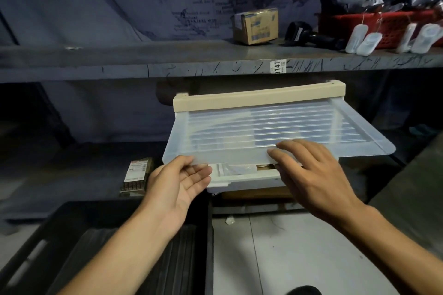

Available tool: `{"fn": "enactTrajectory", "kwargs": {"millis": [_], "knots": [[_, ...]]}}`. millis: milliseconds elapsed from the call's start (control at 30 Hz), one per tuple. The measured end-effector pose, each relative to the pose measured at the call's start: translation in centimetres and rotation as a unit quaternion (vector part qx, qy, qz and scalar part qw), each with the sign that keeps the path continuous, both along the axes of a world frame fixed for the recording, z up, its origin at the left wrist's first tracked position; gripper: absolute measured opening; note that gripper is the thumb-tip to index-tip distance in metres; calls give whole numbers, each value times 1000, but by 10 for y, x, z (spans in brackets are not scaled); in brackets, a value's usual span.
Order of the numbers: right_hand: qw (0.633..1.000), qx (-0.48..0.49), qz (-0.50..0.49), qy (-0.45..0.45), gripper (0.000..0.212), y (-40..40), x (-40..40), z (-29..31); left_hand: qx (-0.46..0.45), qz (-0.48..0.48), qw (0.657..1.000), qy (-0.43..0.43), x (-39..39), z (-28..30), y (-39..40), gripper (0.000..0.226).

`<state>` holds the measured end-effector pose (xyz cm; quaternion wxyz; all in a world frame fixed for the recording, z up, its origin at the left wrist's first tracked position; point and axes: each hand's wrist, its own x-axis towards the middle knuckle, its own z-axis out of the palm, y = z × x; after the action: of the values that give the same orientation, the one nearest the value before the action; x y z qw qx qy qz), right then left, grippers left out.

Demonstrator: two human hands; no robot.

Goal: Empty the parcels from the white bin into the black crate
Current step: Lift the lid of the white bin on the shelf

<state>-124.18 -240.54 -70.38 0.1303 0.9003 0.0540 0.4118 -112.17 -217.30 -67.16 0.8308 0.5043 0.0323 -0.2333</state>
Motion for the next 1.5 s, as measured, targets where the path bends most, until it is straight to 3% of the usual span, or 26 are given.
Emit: {"fn": "enactTrajectory", "kwargs": {"millis": [667, 900, 1500], "knots": [[998, 27, -2, 50, 31, -8, 22, -1, 35, 59, 998, 3, 18, 3, -16, 5], [1000, -7, -22, -12, 38, -20, 21, 1, -8, 106, 994, -17, 11, 4, -29, 7], [992, 82, -75, -64, 26, -40, 85, 4, -13, 150, 988, -23, 73, 1, -80, 10]]}}
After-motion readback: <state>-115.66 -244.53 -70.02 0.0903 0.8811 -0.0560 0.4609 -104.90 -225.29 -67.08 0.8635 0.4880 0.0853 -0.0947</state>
